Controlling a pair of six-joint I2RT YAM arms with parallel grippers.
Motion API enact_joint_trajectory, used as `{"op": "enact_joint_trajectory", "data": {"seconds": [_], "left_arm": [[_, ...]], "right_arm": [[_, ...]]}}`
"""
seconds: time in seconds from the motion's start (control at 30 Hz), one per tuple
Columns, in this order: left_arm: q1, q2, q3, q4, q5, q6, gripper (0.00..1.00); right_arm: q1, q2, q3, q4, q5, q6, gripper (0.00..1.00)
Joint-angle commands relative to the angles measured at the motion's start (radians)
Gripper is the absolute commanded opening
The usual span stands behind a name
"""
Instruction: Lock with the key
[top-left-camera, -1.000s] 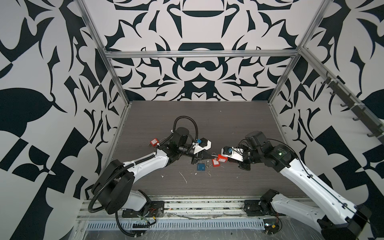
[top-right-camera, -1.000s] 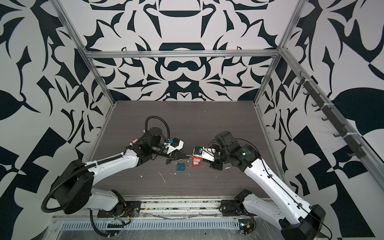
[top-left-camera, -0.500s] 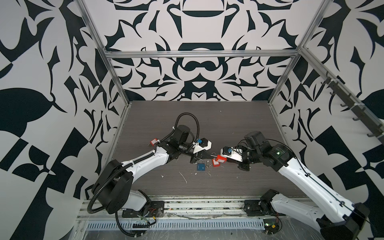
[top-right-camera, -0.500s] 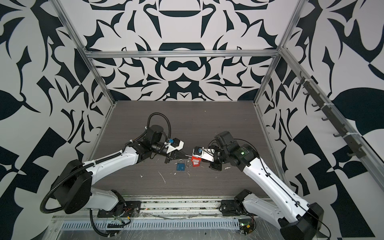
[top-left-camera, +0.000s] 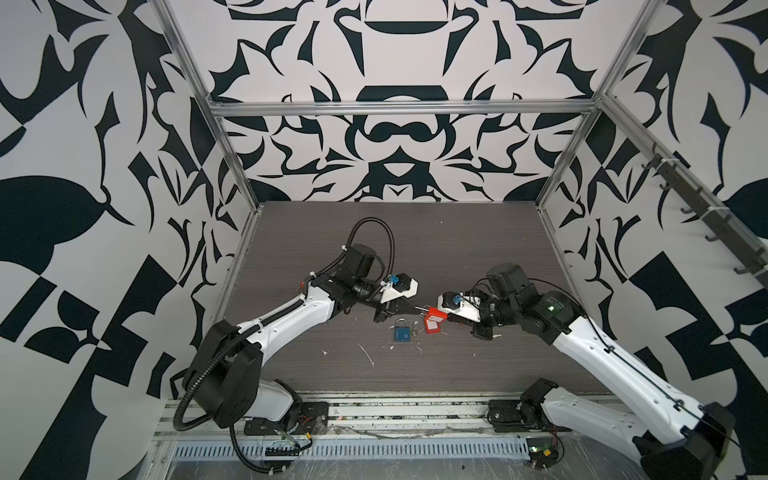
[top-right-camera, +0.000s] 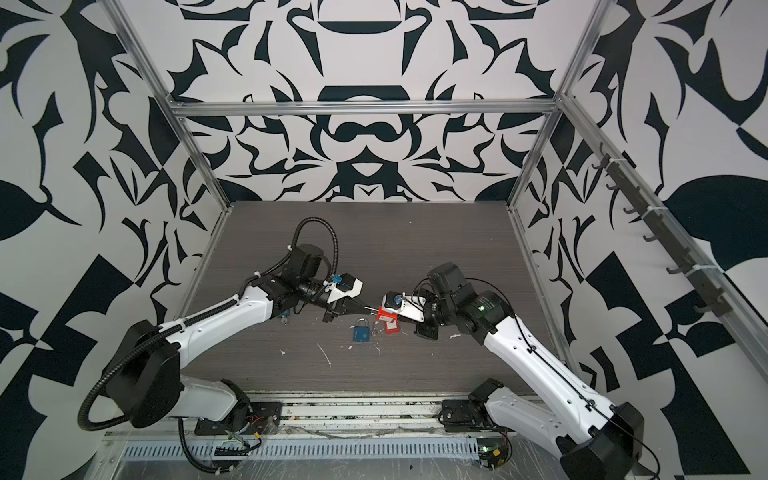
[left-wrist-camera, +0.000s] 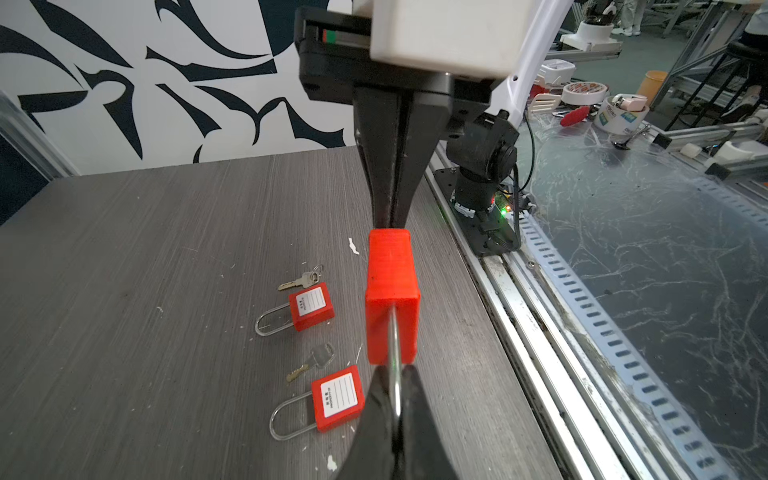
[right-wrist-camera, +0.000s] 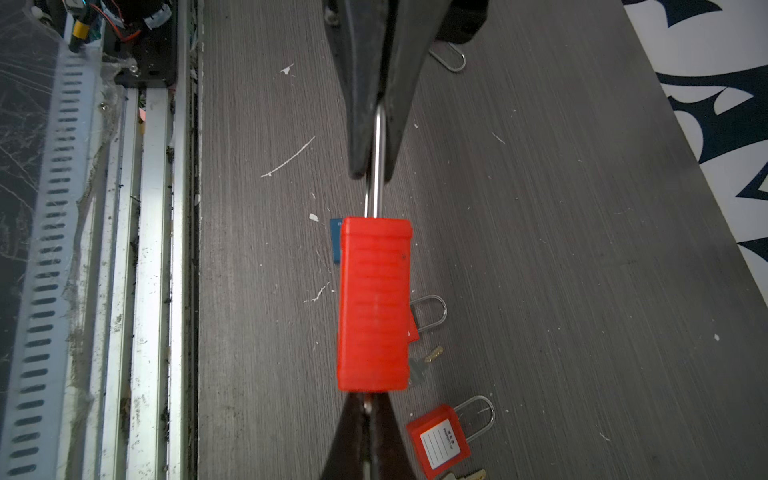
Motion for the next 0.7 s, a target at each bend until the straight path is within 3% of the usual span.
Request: {"op": "enact_joint_trajectory", "data": {"seconds": [0.0, 0.2, 0.47, 0.67], "left_arm": [[0.042, -0.035, 0.019, -0.068, 0.021, 0.02, 0.0], [0.043, -0.065, -0.044, 0.084, 0.002, -0.018, 0.0], [0.041, -0.09, -0.073, 0.094, -0.021, 0.054, 0.0], [0.042, -0.098, -0.08, 0.089, -0.038, 0.06, 0.0]], "right_arm": [[-0.021, -0.001, -0.023, -0.103, 0.056, -0.025, 0.0], [-0.037, 0.014, 0.001, -0.132, -0.02, -0.007, 0.0], [-0.046, 0.057, 0.03, -0.164, -0.101, -0.011, 0.0], [-0.045, 0.067, 0.029, -0.137, -0.046, -0.02, 0.0]]}}
